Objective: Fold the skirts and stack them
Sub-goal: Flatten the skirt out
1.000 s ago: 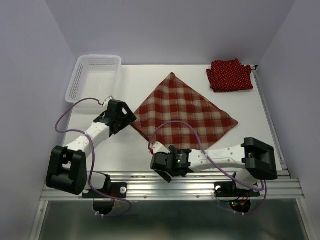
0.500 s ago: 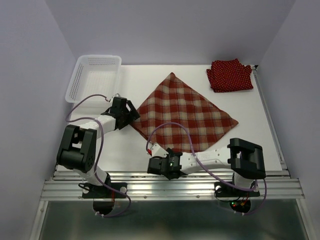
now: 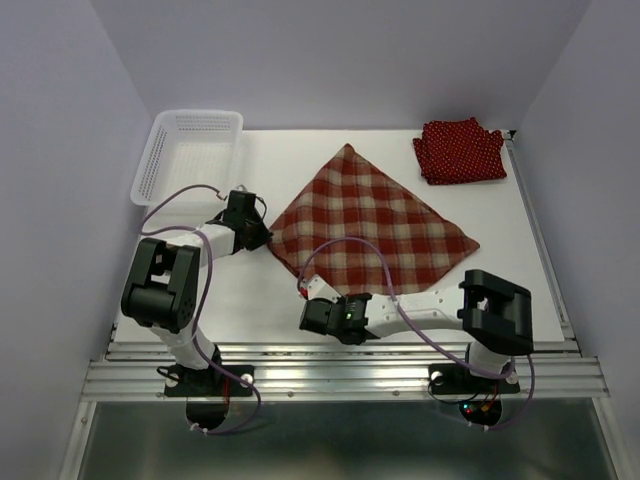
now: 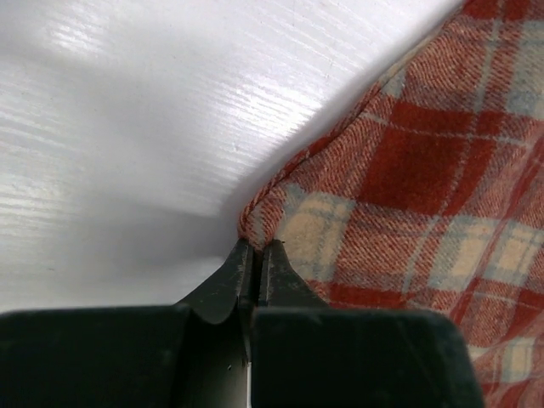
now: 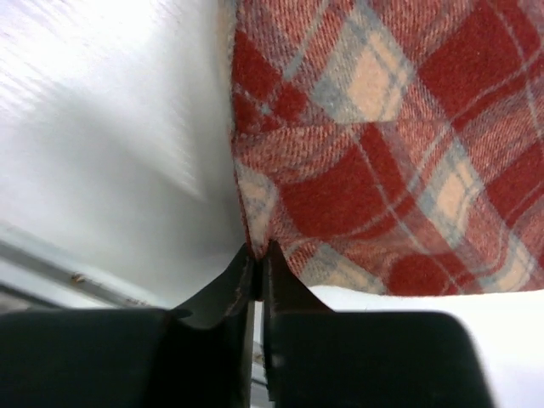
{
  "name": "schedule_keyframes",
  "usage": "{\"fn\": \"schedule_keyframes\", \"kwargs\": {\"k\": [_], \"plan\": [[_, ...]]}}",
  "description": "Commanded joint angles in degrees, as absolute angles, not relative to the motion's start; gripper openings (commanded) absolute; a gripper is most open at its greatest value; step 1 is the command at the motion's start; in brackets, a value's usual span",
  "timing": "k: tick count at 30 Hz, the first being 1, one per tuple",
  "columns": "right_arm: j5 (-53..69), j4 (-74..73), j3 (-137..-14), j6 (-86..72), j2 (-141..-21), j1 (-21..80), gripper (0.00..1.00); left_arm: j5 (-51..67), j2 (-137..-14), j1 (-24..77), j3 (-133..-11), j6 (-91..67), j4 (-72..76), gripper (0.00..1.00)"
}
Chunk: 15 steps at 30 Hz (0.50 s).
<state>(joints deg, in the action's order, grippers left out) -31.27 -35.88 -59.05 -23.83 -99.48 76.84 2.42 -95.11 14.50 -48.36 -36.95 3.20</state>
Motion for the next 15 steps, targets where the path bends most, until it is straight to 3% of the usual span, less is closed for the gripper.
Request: {"fn": "schedule_keyframes", "kwargs": {"k": [1,9,15], "plan": [[-28.3,-33.2,-59.2,-20.9,-91.2,76.5,0.01,2.8,-88.0,14.5,-49.5,-35.0,0.3,0.0],[-28.3,-38.2,-66.0,-14.2,-71.3,71.8,0.01,-3.7,-68.2,14.5,-57.6,-36.3,-3.9,0.0],[-25.7,-34.3,-78.9,-4.6,-63.4,71.3,0.01,-13.1,-62.8,14.4,-76.3,-33.8,-5.0,0.0]]}}
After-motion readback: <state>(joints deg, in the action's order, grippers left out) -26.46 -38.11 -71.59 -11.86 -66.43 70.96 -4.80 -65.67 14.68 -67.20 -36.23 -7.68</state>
